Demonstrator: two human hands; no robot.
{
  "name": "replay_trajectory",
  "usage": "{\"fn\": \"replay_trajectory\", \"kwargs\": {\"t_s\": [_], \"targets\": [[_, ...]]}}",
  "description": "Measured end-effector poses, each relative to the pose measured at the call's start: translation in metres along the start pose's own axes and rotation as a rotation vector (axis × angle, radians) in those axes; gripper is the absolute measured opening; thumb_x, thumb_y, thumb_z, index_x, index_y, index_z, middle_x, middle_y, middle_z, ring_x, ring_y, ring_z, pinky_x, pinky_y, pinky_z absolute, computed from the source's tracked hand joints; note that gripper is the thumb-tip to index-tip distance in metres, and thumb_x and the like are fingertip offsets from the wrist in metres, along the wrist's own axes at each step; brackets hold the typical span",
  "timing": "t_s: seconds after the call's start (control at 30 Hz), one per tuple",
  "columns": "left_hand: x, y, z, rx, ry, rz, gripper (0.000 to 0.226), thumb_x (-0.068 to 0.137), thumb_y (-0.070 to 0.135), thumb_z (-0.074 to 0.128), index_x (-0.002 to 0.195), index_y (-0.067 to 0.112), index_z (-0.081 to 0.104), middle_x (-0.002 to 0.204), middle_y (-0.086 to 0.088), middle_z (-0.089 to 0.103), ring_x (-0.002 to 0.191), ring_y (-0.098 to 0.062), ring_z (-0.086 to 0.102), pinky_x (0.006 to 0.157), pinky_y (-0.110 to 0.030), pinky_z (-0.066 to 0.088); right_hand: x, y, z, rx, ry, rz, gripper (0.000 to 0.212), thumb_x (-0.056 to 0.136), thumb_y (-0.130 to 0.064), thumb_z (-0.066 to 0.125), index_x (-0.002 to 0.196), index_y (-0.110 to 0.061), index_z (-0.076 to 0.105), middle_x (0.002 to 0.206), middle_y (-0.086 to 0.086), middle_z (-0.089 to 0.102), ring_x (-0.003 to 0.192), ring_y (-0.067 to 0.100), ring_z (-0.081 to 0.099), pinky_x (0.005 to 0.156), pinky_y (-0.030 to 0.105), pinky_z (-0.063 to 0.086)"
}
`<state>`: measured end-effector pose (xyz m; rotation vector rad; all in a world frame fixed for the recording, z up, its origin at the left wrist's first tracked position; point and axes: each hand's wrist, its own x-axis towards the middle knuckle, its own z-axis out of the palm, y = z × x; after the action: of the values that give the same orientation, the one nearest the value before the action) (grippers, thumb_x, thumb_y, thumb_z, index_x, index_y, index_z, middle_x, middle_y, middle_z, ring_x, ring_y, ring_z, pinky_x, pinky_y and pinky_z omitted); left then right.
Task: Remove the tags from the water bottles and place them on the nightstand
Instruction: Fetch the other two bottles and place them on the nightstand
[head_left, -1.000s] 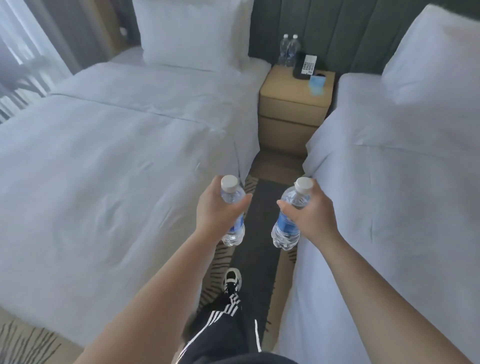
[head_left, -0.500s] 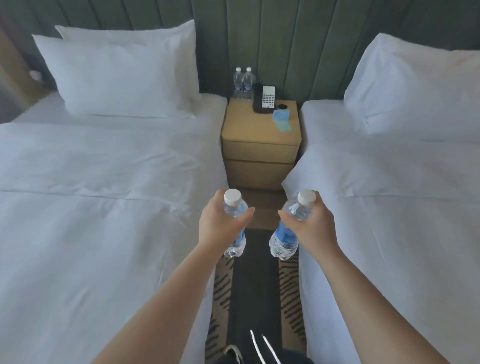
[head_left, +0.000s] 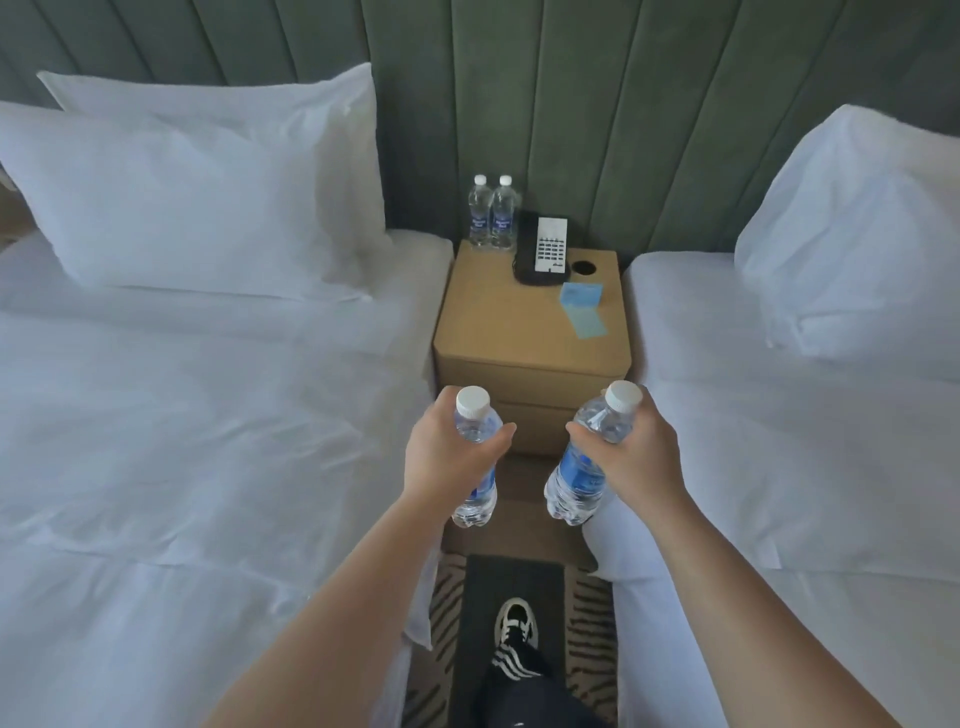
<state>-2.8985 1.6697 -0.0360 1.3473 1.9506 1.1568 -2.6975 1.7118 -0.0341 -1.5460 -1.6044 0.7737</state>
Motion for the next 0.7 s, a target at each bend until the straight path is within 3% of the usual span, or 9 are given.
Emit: {"fn": "replay_trajectory", "kwargs": {"t_s": [0.13, 0.2, 0.43, 0.7], "targets": [[0.085, 0.017, 0.026, -0.002, 0.038, -0.015, 0.034, 0.069, 0.042, 0.077, 0.085, 0.037, 0.047, 0.081, 0.014, 0.060, 0.080, -0.003, 0.059, 0.069, -0.032, 0.054, 0.099, -0.003, 0.007, 0.010, -0.004, -0.009, 0.045, 0.067, -0.040, 0.080, 0.102, -0.021, 0.059, 0.091, -0.008, 0.064, 0.086, 0.014, 0.060, 0.070, 0.025, 0.044], [0.124, 0.025, 0.035, -0.014, 0.061, -0.021, 0.035, 0.070, 0.040, 0.078, 0.089, 0.035, 0.049, 0.083, 0.013, 0.061, 0.081, -0.004, 0.059, 0.070, -0.031, 0.052, 0.142, -0.006, 0.011, 0.017, -0.004, -0.018, 0.042, 0.066, -0.039, 0.080, 0.099, -0.022, 0.059, 0.089, -0.009, 0.064, 0.085, 0.012, 0.060, 0.067, 0.020, 0.043], [0.237, 0.033, 0.063, -0.014, 0.098, -0.060, 0.040, 0.070, 0.045, 0.077, 0.095, 0.030, 0.050, 0.086, 0.013, 0.060, 0.081, -0.004, 0.058, 0.063, -0.020, 0.043, 0.256, -0.007, 0.040, 0.002, -0.028, -0.009, 0.041, 0.068, -0.042, 0.078, 0.097, -0.025, 0.054, 0.088, -0.010, 0.062, 0.085, 0.011, 0.060, 0.070, 0.031, 0.052], [0.358, 0.010, 0.095, -0.026, 0.042, -0.124, 0.047, 0.072, 0.046, 0.078, 0.105, 0.027, 0.050, 0.097, 0.007, 0.062, 0.090, -0.014, 0.061, 0.075, -0.028, 0.052, 0.362, 0.011, 0.092, -0.013, -0.083, 0.054, 0.047, 0.067, -0.048, 0.076, 0.102, -0.022, 0.058, 0.092, -0.004, 0.066, 0.089, 0.014, 0.063, 0.074, 0.036, 0.055]]}}
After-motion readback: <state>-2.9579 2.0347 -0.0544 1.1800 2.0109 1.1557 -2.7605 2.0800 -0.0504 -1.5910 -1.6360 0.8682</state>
